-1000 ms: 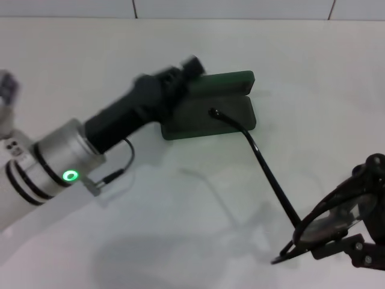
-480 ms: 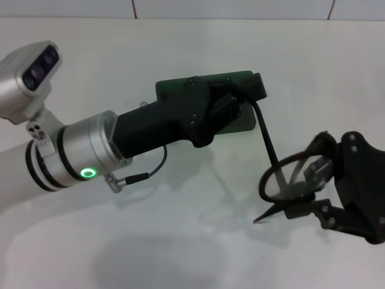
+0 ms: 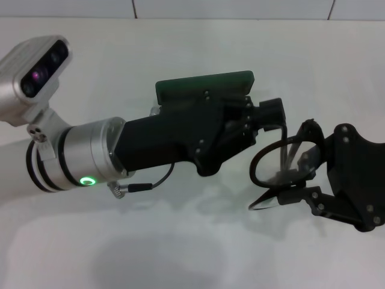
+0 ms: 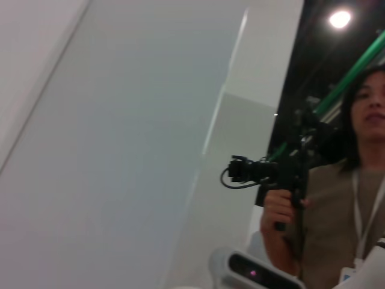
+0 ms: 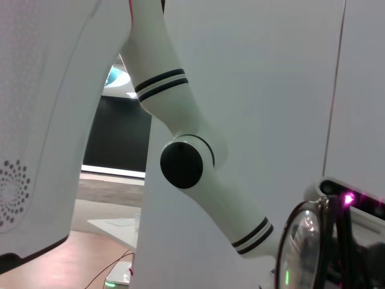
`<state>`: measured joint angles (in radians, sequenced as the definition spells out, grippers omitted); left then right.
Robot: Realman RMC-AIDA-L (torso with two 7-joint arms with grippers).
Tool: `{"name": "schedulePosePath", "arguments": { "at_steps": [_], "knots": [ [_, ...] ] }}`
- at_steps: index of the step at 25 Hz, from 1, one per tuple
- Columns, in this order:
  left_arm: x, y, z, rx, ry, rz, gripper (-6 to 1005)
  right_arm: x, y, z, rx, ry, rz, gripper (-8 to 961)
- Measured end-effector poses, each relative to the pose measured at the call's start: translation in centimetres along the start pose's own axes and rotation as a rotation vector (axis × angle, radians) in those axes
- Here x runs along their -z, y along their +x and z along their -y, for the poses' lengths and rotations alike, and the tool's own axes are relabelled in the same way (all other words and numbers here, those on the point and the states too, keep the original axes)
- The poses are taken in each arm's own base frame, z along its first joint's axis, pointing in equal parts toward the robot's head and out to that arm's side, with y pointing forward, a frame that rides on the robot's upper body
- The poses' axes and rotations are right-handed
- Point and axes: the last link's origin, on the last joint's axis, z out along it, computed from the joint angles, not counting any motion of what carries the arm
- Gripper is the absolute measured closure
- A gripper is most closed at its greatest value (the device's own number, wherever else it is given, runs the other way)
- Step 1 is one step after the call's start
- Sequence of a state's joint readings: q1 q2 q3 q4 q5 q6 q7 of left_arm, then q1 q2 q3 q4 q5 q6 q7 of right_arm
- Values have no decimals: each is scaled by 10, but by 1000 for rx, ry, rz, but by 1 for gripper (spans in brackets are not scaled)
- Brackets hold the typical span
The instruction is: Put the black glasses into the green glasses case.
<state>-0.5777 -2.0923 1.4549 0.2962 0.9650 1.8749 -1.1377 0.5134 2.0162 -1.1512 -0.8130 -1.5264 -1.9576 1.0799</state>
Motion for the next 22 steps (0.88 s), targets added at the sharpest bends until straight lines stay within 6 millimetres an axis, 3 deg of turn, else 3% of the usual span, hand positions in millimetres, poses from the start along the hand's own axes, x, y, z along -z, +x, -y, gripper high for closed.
{"name": "schedulePosePath", "arguments": {
  "at_steps": [14, 18, 22],
  "knots": [
    [7, 0, -2, -27, 23, -28, 955, -1, 3, 0, -16, 15, -2, 839],
    [23, 1, 2, -64, 137, -75, 955, 0, 5, 1, -24, 32, -10, 840],
    [55, 3, 4, -109, 330, -165, 954, 0, 10, 7, -54, 43, -58, 840]
  ]
}}
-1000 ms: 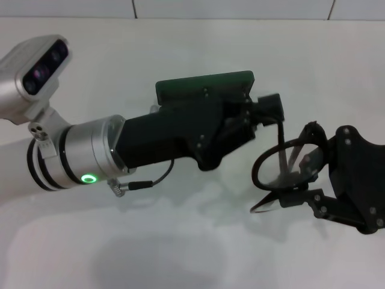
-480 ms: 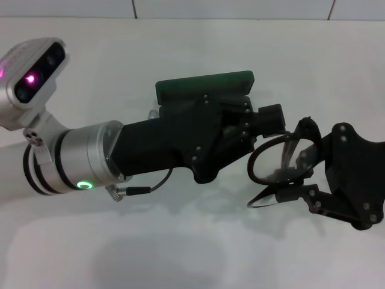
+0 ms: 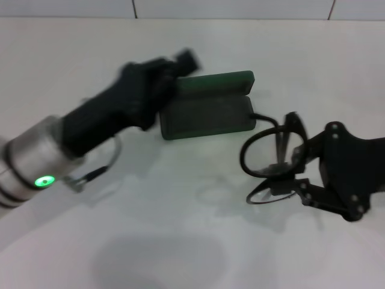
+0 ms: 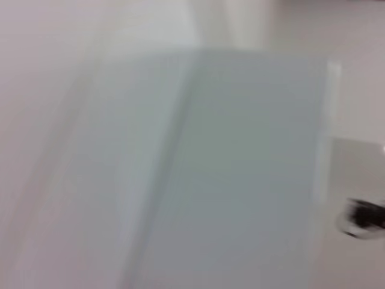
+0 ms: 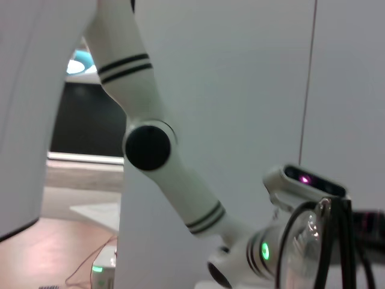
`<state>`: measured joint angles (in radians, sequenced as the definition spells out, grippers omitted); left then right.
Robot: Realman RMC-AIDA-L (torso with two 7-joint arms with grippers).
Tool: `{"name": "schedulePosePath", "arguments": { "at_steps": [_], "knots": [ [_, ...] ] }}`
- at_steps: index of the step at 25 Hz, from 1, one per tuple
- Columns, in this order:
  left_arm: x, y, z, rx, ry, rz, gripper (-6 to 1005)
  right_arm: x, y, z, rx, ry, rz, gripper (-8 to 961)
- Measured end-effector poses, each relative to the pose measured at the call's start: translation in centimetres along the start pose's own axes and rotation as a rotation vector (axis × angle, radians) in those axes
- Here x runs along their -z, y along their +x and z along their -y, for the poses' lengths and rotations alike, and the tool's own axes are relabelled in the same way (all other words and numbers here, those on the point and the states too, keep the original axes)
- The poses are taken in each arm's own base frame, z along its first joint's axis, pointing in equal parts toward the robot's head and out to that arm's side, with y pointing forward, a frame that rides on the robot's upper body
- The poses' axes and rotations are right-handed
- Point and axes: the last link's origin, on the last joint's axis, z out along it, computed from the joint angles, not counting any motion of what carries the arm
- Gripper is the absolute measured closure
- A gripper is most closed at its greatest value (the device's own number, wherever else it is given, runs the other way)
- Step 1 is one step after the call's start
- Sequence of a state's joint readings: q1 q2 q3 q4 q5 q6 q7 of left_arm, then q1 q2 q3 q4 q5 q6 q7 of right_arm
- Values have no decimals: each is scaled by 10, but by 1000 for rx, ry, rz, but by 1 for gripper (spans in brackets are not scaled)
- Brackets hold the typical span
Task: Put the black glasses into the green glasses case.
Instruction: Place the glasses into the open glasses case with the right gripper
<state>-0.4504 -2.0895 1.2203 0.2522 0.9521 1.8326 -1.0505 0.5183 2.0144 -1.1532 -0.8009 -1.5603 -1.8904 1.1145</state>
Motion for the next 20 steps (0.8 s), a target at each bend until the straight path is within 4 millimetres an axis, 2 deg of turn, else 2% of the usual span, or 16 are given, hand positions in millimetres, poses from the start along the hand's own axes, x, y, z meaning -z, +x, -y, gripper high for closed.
{"name": "schedulePosePath", "arguments": {
  "at_steps": [2, 3, 5, 8, 12, 16, 17, 20],
  "knots": [
    [19, 5, 3, -14, 93, -49, 954, -3, 2, 6, -35, -7, -50, 840],
    [19, 5, 3, -14, 93, -49, 954, -5, 3, 10, -56, -14, -81, 840],
    [40, 8, 3, -26, 183, -95, 954, -10, 3, 19, -97, -27, -144, 840],
    [55, 8, 0, -28, 243, -120, 954, -23, -5, 40, -158, -75, -287, 840],
    [62, 3, -1, -13, 283, -128, 954, -42, -21, 71, -210, -131, -514, 840],
    [67, -6, -5, 5, 313, -119, 954, -64, -31, 104, -208, -117, -745, 840],
    [69, -8, -7, 12, 310, -109, 954, -75, -33, 118, -188, -107, -851, 840],
    [71, -14, -13, 26, 286, -62, 954, -84, -36, 129, -158, -104, -919, 840]
  ]
}}
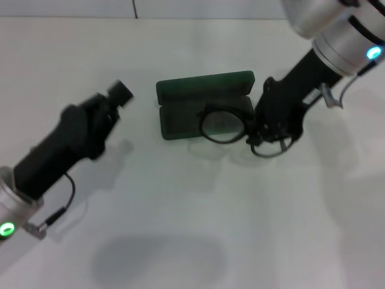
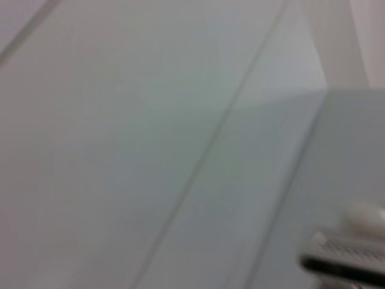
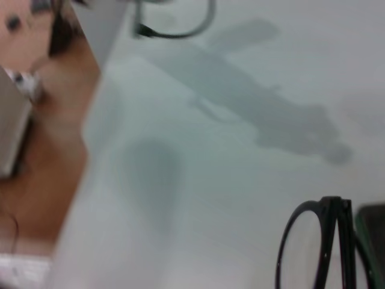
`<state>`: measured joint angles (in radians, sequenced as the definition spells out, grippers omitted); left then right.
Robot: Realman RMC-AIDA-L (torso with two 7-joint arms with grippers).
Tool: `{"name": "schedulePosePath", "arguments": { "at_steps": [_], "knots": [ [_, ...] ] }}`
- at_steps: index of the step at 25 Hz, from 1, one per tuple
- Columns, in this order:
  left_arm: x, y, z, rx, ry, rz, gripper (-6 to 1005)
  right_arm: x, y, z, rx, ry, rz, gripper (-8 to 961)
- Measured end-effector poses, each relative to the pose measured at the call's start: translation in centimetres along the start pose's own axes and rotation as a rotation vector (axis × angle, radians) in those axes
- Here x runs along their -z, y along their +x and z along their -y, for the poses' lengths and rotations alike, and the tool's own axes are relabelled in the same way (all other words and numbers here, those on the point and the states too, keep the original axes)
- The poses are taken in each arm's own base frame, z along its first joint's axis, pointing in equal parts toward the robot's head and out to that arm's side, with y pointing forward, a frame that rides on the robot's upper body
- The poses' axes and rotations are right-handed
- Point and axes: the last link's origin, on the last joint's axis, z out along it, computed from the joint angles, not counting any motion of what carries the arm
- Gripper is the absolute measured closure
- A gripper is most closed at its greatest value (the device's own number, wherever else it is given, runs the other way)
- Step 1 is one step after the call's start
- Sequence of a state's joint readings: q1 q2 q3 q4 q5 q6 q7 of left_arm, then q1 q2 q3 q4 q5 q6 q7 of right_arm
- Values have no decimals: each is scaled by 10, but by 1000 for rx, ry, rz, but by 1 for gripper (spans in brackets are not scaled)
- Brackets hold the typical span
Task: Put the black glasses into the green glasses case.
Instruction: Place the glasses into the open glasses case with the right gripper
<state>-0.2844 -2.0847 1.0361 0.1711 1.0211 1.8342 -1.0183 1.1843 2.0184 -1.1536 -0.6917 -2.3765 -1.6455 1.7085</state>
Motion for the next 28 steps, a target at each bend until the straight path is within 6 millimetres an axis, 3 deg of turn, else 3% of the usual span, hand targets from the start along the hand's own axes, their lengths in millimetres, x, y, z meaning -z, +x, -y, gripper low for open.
{"name": "schedulePosePath", "arguments": {
  "at_steps": [4, 10, 19, 28],
  "knots": [
    [12, -7, -5, -35, -31, 92, 954, -6, -13, 13, 38, 35, -112, 840],
    [31, -9, -10, -131, -87, 203, 953, -15, -15, 19, 98, 74, -202, 840],
    [12, -10, -10, -191, -204, 257, 953, -28, -14, 27, 201, 146, -336, 840],
    [14, -12, -11, -197, -203, 269, 953, -31, -38, 33, 309, 209, -330, 840]
  ]
}}
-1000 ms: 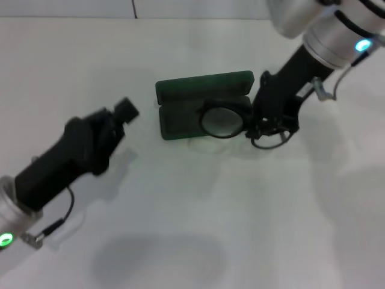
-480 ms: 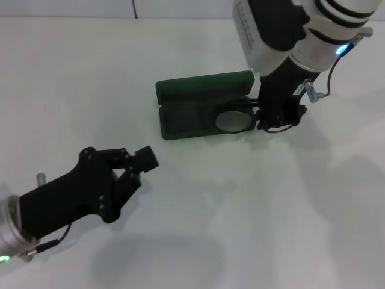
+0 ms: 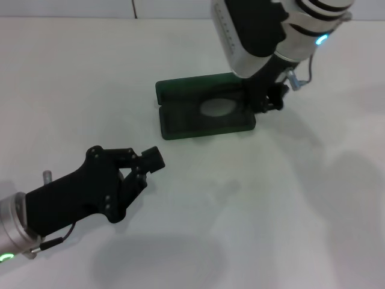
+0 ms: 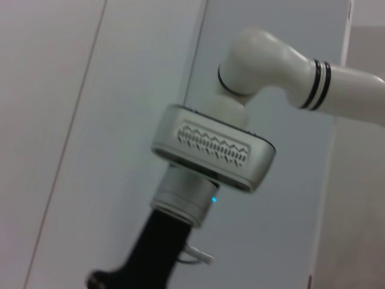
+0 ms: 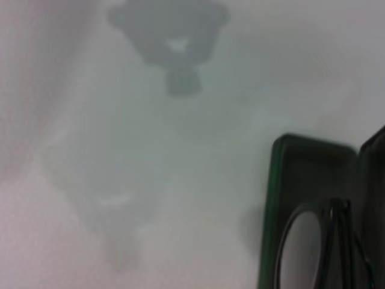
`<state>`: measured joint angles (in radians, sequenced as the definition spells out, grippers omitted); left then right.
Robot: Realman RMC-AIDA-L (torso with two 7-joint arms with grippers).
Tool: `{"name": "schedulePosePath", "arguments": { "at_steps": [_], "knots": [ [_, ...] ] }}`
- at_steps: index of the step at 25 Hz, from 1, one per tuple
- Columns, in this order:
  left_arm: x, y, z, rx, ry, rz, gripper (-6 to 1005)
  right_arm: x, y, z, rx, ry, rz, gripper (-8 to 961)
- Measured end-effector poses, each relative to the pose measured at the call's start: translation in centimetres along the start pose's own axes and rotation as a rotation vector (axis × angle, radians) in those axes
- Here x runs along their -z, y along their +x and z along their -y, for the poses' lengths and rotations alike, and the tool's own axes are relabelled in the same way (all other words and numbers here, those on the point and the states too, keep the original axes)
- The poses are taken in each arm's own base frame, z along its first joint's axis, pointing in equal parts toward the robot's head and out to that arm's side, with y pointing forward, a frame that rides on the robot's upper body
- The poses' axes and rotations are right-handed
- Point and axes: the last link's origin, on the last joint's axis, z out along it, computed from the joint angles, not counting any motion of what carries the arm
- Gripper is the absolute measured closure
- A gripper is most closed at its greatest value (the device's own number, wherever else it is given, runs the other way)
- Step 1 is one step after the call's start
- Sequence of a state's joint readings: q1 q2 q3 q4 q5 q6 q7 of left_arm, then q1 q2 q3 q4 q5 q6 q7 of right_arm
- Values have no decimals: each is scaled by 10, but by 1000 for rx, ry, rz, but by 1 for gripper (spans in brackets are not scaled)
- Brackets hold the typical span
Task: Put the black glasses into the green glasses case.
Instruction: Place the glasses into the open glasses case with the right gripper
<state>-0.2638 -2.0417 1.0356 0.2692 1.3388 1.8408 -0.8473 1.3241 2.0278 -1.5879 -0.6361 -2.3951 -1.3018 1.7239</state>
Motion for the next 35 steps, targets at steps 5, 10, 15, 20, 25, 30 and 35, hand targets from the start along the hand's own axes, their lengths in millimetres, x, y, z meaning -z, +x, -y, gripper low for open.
{"name": "schedulePosePath", "arguments": {
  "at_steps": [5, 10, 15, 20, 25, 30, 35],
  "knots": [
    [3, -1, -1, 17, -16, 27, 953, -10, -15, 6, 78, 78, 3, 840],
    [4, -3, -3, 23, -11, 28, 952, -18, -24, 4, 111, 95, 21, 840],
    [4, -5, -5, 27, -1, 23, 952, -24, -26, -2, 107, 80, 44, 839],
    [3, -7, -7, 29, 1, 18, 952, -30, -18, -7, 82, 64, 32, 839],
    [2, -8, -8, 31, 1, 15, 952, -35, -10, -12, 58, 57, 31, 839],
    [-1, -8, -7, 29, -1, 14, 952, -37, -8, -12, 52, 72, 32, 839],
    [-1, -8, -7, 30, 0, 14, 952, -37, -8, -11, 51, 82, 35, 839]
  ]
}}
